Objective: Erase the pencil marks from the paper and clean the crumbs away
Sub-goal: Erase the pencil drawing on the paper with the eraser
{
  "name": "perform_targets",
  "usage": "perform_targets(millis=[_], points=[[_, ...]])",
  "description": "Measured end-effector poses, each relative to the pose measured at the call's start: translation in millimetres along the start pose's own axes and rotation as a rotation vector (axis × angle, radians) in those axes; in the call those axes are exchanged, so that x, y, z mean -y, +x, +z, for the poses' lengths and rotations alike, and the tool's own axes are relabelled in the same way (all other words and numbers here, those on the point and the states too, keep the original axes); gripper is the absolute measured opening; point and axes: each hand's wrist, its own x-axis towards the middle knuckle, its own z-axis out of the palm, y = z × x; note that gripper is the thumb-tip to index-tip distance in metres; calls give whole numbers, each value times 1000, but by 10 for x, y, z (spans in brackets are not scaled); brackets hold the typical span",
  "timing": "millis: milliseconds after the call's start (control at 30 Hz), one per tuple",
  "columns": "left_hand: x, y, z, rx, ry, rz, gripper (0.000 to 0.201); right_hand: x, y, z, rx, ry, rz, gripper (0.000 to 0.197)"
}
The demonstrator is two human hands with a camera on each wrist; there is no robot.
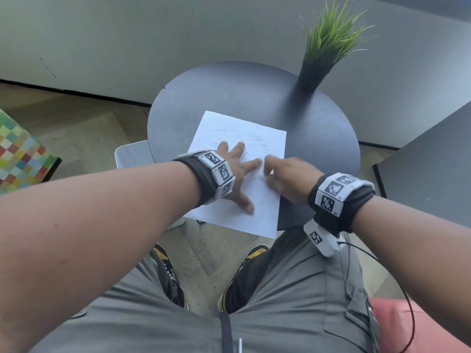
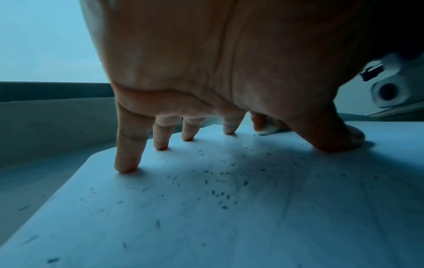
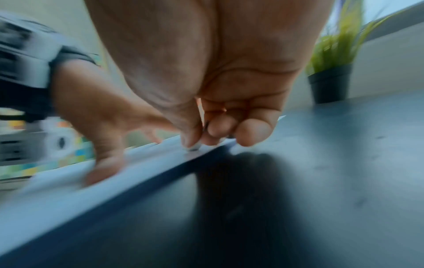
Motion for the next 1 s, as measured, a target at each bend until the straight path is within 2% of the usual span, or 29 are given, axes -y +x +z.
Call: perform_targets(millis=[33, 67, 200, 233, 333, 367, 433, 500, 567, 667, 733, 800, 833, 867, 967, 1000], points=[[4, -1, -1, 8, 4, -5, 127, -58, 35, -32, -40, -3, 77, 21], [9, -3, -1, 16, 7, -8, 128, -63, 43, -43, -65, -19, 91, 22], [12, -14, -9, 7, 1, 0, 130, 119, -11, 97, 51, -32, -197, 22], [11, -14, -10, 3, 4, 1, 129, 106, 3, 81, 54, -8, -190, 20], [-1, -21, -6, 1, 20, -3, 131, -74, 146, -35, -76, 14, 41, 21], [-4, -25, -2, 5, 22, -5, 132, -81, 149, -29, -94, -4, 57, 22], [-3, -33, 12, 1, 12, -1, 133, 39, 108, 22, -45, -35, -73, 26], [7, -41, 16, -3, 3, 3, 132, 167, 28, 117, 76, -5, -241, 27], [4, -44, 12, 0, 9, 2, 132, 104, 98, 74, 64, 37, -173, 22], [-4, -44, 10, 7, 37, -7, 134, -68, 213, -44, -76, -17, 126, 18], [0, -48, 14, 4, 26, -7, 134, 14, 139, -35, -79, -38, 37, 19], [13, -46, 20, 2, 8, 2, 134, 143, 14, 49, 23, -16, -191, 21], [13, -41, 19, 4, 5, 4, 134, 147, -28, 84, 89, -14, -259, 20], [10, -38, 13, 7, 8, 4, 134, 121, -32, 76, 114, -14, -255, 19], [-7, -44, 5, 19, 26, -8, 133, -97, 67, -18, -36, 10, 29, 18], [-8, -50, 6, 25, 29, -12, 133, -117, 56, -22, -63, 10, 78, 19]])
